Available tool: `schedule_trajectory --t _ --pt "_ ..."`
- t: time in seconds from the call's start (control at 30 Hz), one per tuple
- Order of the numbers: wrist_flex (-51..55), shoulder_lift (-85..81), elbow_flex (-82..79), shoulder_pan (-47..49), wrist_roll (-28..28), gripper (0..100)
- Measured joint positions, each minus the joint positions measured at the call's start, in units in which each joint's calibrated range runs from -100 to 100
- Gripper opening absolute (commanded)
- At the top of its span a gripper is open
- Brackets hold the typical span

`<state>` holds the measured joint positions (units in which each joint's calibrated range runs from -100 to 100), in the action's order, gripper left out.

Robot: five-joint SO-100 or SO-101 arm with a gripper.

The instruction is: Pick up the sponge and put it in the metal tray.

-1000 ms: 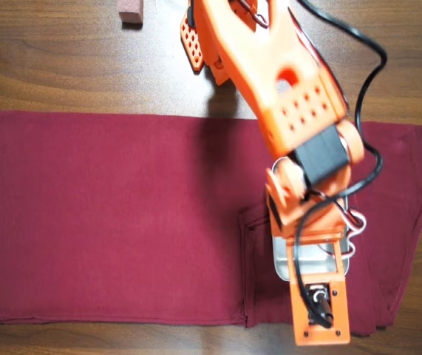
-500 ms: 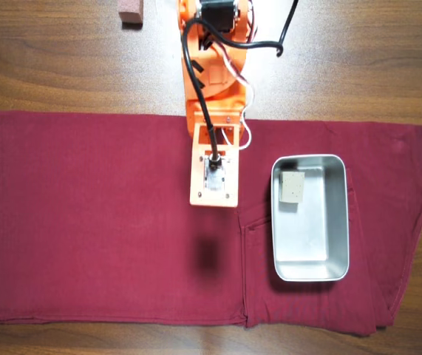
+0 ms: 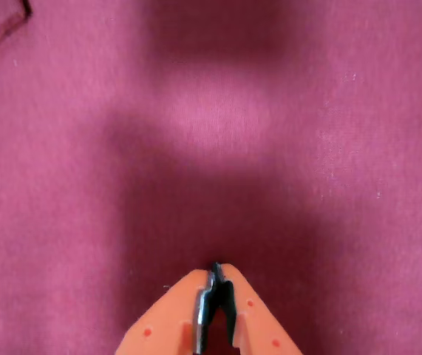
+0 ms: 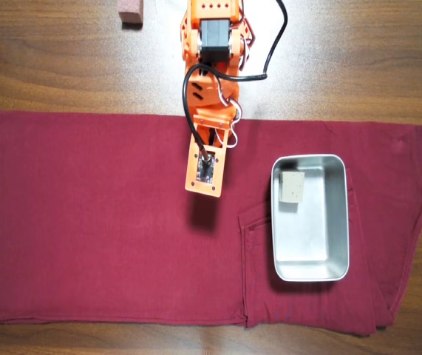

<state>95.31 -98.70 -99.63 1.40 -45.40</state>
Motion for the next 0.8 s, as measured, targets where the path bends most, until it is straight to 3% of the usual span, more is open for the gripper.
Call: schedule_trajectory --t 0.17,0.27,0.8 --pt "3.3 -0.1 0.0 0.7 -0.5 0" --pt "3.4 -0.1 0.0 0.8 -0.8 7" --pt "3.5 -0.1 0.0 0.8 -0.8 7"
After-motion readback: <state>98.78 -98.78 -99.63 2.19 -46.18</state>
